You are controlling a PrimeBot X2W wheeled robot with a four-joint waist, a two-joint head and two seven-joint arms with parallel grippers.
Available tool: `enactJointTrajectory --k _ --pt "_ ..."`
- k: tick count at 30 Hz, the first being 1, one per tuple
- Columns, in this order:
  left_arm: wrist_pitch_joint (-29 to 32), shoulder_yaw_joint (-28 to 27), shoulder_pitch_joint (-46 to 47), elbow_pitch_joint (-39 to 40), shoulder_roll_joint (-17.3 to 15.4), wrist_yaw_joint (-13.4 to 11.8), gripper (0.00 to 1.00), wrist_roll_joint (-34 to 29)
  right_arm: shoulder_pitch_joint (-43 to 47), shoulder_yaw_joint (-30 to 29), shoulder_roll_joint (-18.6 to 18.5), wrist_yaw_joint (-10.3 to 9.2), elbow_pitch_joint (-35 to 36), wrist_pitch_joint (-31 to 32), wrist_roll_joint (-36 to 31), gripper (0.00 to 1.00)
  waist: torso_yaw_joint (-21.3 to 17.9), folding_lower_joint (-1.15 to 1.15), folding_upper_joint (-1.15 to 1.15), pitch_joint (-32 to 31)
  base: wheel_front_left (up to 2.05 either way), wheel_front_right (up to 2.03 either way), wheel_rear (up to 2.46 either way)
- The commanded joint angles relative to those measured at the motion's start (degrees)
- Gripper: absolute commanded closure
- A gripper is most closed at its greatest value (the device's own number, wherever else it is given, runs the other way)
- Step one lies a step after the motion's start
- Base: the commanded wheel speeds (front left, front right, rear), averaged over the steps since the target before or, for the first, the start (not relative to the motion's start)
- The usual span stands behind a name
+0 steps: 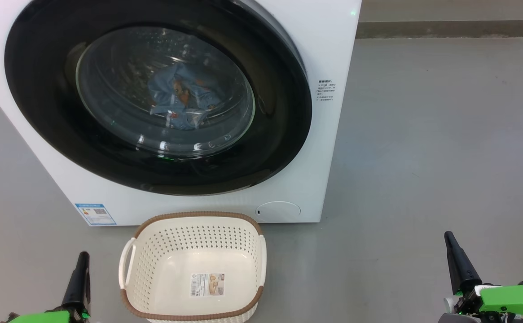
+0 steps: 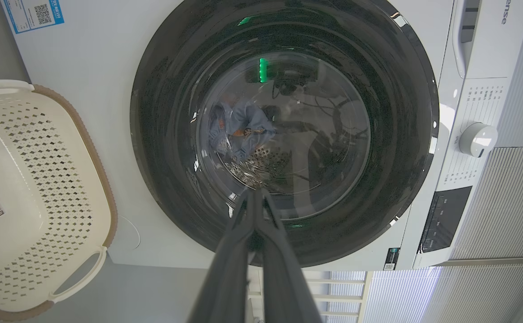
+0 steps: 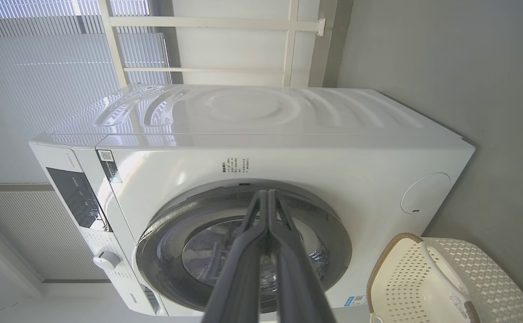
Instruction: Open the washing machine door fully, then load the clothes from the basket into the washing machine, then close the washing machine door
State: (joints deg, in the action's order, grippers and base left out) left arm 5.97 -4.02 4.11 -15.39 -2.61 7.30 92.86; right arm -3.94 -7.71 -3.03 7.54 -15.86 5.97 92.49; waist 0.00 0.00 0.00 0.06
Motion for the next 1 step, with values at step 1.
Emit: enactJointTrajectory --k 1 --pt "0.2 -2.1 2.4 1.1 -0.6 0.2 1.00 -0.3 -2.5 1.4 -0.1 -0.05 1.6 0.3 -0.1 1.00 0.0 0.00 0.00 0.0 0.00 0.00 0.00"
